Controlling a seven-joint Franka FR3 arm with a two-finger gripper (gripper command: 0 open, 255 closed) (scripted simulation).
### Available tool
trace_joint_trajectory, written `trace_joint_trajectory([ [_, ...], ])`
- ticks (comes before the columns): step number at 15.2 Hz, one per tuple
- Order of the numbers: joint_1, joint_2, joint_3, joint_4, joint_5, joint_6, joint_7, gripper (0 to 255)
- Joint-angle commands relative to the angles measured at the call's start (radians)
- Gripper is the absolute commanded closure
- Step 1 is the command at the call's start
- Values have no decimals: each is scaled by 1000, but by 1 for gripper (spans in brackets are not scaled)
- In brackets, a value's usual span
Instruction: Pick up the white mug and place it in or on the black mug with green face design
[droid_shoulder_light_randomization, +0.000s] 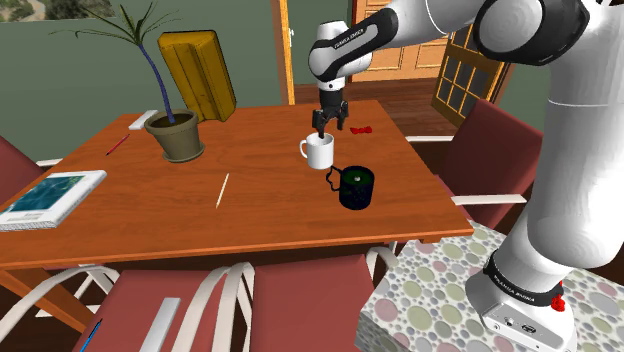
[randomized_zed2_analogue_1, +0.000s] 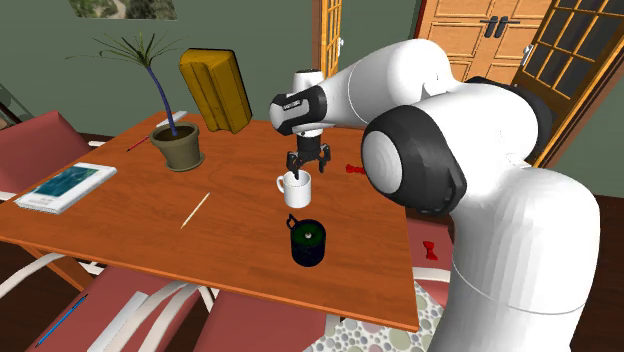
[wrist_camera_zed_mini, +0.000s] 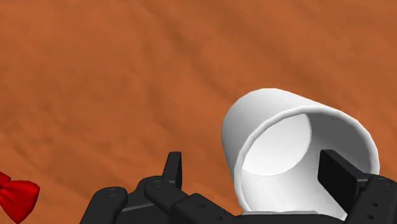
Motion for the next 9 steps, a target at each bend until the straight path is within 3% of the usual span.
trace_joint_trajectory([
  [1,-4,47,-2,36,2,12,1,0],
  [9,-5,79,1,-8,7,88,-3,0],
])
